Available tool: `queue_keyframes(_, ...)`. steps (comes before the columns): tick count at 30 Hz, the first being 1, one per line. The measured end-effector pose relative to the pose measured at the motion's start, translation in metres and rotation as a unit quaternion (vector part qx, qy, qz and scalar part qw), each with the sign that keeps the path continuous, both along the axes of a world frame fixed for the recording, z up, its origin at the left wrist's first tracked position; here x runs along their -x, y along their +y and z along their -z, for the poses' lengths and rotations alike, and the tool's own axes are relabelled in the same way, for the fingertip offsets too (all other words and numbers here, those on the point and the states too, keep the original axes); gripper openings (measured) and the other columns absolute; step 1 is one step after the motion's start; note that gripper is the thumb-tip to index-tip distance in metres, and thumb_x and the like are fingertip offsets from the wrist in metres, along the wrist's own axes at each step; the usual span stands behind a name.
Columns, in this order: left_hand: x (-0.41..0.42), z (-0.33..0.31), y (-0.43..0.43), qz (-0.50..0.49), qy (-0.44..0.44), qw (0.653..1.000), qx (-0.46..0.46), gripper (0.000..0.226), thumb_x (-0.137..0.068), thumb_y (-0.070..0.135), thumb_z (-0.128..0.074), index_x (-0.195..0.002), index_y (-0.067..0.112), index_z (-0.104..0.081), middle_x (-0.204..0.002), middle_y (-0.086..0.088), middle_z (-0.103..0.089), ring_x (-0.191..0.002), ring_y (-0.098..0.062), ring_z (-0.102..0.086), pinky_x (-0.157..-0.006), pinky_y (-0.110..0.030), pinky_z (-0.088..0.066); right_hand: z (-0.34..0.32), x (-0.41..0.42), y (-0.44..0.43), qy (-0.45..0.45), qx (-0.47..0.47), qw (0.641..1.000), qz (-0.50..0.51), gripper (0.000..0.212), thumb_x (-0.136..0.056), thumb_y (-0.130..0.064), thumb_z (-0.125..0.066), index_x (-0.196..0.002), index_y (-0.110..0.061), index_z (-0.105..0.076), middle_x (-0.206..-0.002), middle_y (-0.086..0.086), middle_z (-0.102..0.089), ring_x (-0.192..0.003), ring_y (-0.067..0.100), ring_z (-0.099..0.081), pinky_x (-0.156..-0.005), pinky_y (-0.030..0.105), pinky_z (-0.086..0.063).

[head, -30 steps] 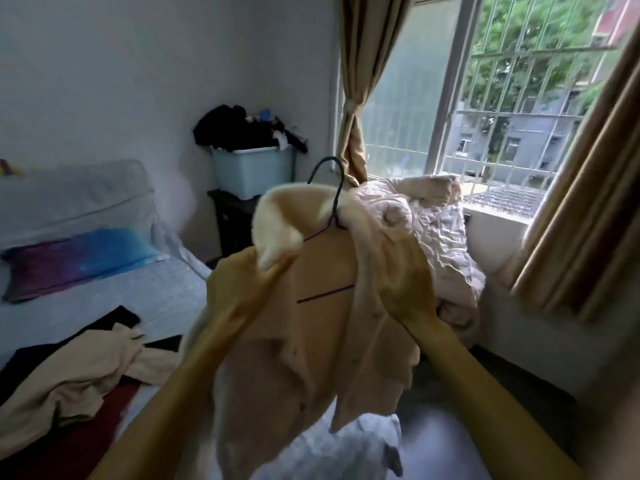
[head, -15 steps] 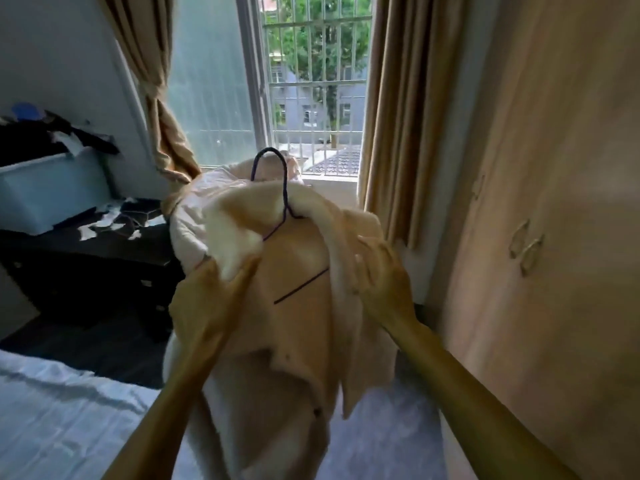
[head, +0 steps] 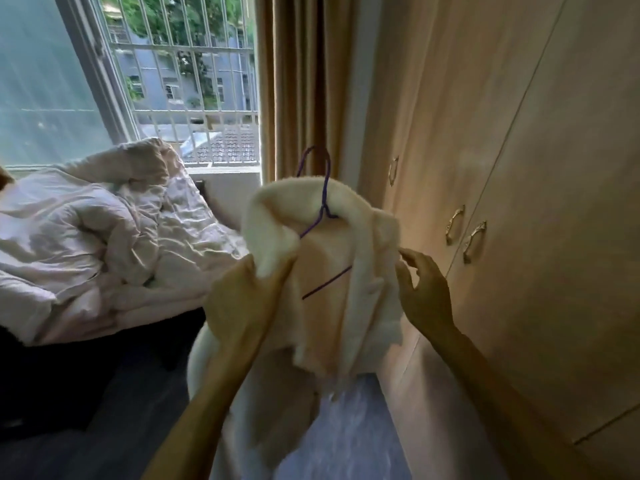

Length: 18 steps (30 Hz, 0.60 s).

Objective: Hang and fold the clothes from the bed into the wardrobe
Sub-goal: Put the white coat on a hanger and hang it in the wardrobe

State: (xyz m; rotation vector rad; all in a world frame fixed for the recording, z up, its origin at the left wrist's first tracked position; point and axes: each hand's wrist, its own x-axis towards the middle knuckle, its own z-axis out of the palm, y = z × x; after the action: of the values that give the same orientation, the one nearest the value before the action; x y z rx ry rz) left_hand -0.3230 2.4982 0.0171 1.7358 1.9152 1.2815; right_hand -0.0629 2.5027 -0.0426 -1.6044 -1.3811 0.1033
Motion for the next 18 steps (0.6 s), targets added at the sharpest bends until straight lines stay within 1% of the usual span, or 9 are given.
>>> queue_keyframes(1, -0.002, -0.003, 0.012, 0.009, 0.008, 1.0, 0.0, 0.044, -0.081, 0.072, -0.047, -0.075, 0.029, -0.053, -0.087, -0.008, -0.068, -0.085, -0.033, -0.062, -0.078, -0.04, -0.047, 0.002, -0.004, 0.005, -0.004, 0.006, 1.0, 0.022, 0.033, -0.098, -0.034, -0.044, -0.125, -0.018, -0.055, -0.12, 0.0, -0.059, -0.103, 0.005, -0.05, -0.086, 0.024, -0.041)
queue_keyframes(3, -0.004, -0.004, 0.034, 0.04, 0.023, 0.999, -0.006, 0.041, -0.084, 0.067, -0.048, -0.078, 0.028, -0.056, -0.085, -0.007, -0.066, -0.085, -0.032, -0.061, -0.075, -0.036, -0.042, 0.004, -0.011, 0.017, -0.005, 0.024, 0.998, 0.059, 0.04, -0.095, -0.04, -0.04, -0.124, -0.018, -0.056, -0.122, 0.001, -0.059, -0.106, 0.01, -0.052, -0.088, 0.028, -0.043)
queue_keyframes(6, -0.013, -0.005, 0.061, 0.072, 0.037, 0.997, -0.008, 0.039, -0.084, 0.066, -0.048, -0.072, 0.029, -0.048, -0.07, 0.0, -0.054, -0.077, -0.03, -0.056, -0.071, -0.032, -0.032, 0.008, -0.024, 0.028, -0.025, 0.03, 0.994, 0.104, 0.044, -0.092, -0.039, -0.039, -0.125, -0.016, -0.057, -0.123, 0.004, -0.06, -0.11, 0.018, -0.055, -0.088, 0.028, -0.042)
queue_keyframes(8, -0.022, -0.003, 0.081, 0.09, 0.047, 0.995, -0.008, 0.037, -0.084, 0.066, -0.048, -0.076, 0.029, -0.051, -0.063, 0.008, -0.041, -0.07, -0.023, -0.048, -0.069, -0.03, -0.029, 0.009, -0.034, 0.038, -0.023, 0.04, 0.99, 0.135, 0.046, -0.09, -0.04, -0.038, -0.125, -0.016, -0.056, -0.124, 0.005, -0.059, -0.11, 0.02, -0.055, -0.087, 0.027, -0.042)
queue_keyframes(10, -0.033, 0.002, 0.102, 0.108, 0.06, 0.992, -0.018, 0.039, -0.083, 0.066, -0.047, -0.078, 0.028, -0.054, -0.059, 0.013, -0.034, -0.065, -0.016, -0.041, -0.067, -0.029, -0.029, 0.012, -0.045, 0.049, -0.023, 0.053, 0.984, 0.166, 0.047, -0.09, -0.042, -0.037, -0.126, -0.017, -0.056, -0.125, 0.005, -0.059, -0.111, 0.021, -0.056, -0.087, 0.028, -0.043)
queue_keyframes(14, -0.057, 0.013, 0.145, 0.138, 0.069, 0.987, -0.039, 0.041, -0.082, 0.067, -0.049, -0.069, 0.028, -0.046, -0.053, 0.018, -0.031, -0.05, 0.0, -0.03, -0.062, -0.027, -0.028, 0.019, -0.073, 0.073, -0.021, 0.078, 0.971, 0.227, 0.05, -0.089, -0.044, -0.035, -0.126, -0.018, -0.056, -0.127, 0.006, -0.059, -0.112, 0.024, -0.056, -0.088, 0.029, -0.041)
queue_keyframes(15, -0.063, 0.015, 0.156, 0.146, 0.077, 0.985, -0.041, 0.042, -0.082, 0.068, -0.05, -0.068, 0.028, -0.046, -0.052, 0.017, -0.032, -0.049, 0.0, -0.031, -0.061, -0.027, -0.028, 0.02, -0.081, 0.08, -0.02, 0.086, 0.965, 0.245, 0.051, -0.089, -0.044, -0.033, -0.125, -0.018, -0.057, -0.126, 0.007, -0.059, -0.111, 0.026, -0.056, -0.088, 0.031, -0.042)
queue_keyframes(16, -0.07, 0.018, 0.165, 0.156, 0.077, 0.984, -0.043, 0.044, -0.081, 0.069, -0.05, -0.067, 0.028, -0.047, -0.052, 0.016, -0.034, -0.049, -0.004, -0.035, -0.06, -0.027, -0.028, 0.022, -0.089, 0.087, -0.027, 0.098, 0.958, 0.267, 0.05, -0.09, -0.044, -0.032, -0.124, -0.017, -0.057, -0.125, 0.008, -0.06, -0.109, 0.028, -0.057, -0.087, 0.034, -0.044)
queue_keyframes(18, -0.083, 0.021, 0.185, 0.16, 0.087, 0.983, -0.037, 0.048, -0.08, 0.072, -0.048, -0.067, 0.026, -0.05, -0.055, 0.011, -0.042, -0.056, -0.017, -0.047, -0.062, -0.029, -0.032, 0.027, -0.107, 0.098, -0.049, 0.123, 0.941, 0.312, 0.042, -0.094, -0.039, -0.034, -0.119, -0.016, -0.059, -0.122, 0.01, -0.061, -0.1, 0.031, -0.059, -0.08, 0.036, -0.045)
